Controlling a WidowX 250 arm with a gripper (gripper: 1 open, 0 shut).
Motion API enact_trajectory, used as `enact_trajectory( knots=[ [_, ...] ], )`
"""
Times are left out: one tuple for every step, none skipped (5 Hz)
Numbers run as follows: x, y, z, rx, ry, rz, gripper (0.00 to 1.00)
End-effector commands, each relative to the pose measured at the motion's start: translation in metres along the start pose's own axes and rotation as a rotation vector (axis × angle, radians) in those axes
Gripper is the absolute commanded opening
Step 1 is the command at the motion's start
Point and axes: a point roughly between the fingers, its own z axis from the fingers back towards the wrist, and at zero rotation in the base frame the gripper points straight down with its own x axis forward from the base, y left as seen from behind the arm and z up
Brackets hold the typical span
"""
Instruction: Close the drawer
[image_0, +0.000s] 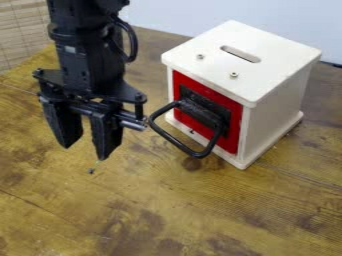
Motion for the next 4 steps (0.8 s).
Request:
enact_trajectory(
  knots=[
    [0.013, 0.010, 0.010, 0.037, -0.058, -0.016, 0.00],
    [0.018, 0.019, 0.005, 0.053, -0.037, -0.006, 0.00],
    [0.022, 0.027, -0.001, 0.064, -0.013, 0.011, 0.00],
    [0.025, 0.036, -0.006, 0.069, 0.004, 0.028, 0.00]
  ],
)
